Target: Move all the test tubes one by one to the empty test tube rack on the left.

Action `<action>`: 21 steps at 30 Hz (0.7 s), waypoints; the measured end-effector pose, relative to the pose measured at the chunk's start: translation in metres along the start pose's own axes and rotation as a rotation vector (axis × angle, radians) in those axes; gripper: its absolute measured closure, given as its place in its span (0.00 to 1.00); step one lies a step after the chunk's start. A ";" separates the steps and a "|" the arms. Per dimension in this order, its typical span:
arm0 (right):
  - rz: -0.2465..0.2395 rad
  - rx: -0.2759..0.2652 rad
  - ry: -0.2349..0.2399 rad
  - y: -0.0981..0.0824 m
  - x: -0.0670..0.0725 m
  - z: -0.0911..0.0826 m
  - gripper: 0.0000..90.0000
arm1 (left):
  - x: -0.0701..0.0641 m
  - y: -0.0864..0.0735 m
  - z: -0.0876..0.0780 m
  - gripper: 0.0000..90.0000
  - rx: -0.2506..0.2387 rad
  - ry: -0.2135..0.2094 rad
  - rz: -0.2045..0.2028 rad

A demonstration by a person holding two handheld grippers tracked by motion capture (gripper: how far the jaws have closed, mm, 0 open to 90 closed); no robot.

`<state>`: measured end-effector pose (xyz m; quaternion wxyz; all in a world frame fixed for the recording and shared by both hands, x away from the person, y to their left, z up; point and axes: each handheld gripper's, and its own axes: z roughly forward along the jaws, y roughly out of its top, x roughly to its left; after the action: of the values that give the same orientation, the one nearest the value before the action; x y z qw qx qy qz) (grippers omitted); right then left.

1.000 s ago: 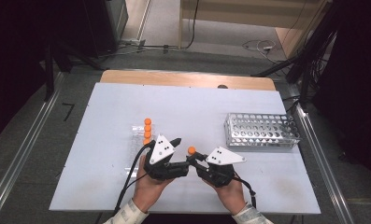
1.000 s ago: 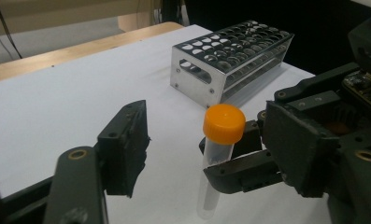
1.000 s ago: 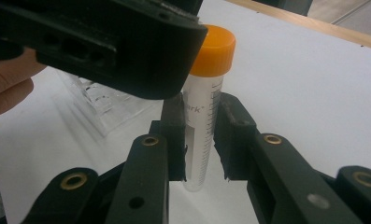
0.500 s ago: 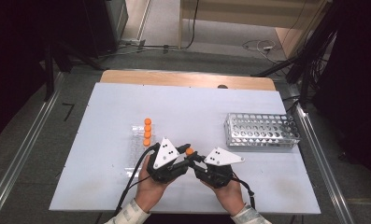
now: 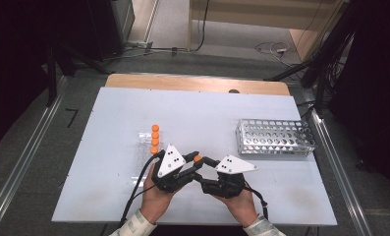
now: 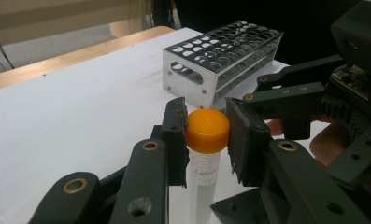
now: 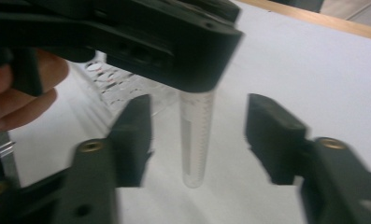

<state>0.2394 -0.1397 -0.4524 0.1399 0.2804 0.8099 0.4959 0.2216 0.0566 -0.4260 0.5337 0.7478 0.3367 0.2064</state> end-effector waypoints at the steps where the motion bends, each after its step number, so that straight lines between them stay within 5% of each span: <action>1: 0.013 -0.001 -0.002 0.000 -0.001 -0.001 0.33 | 0.001 0.000 -0.001 0.78 -0.001 0.000 -0.001; 6: 0.031 0.006 0.009 -0.001 -0.005 -0.004 0.24 | 0.005 0.002 -0.011 0.78 -0.018 0.015 -0.011; 21: 0.056 0.015 -0.039 -0.013 -0.020 -0.024 0.24 | 0.032 0.012 -0.072 0.78 -0.081 0.094 -0.055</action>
<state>0.2388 -0.1740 -0.4537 0.1395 0.3137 0.8026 0.4879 0.1986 0.1247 -0.3909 0.5527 0.7054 0.3733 0.2399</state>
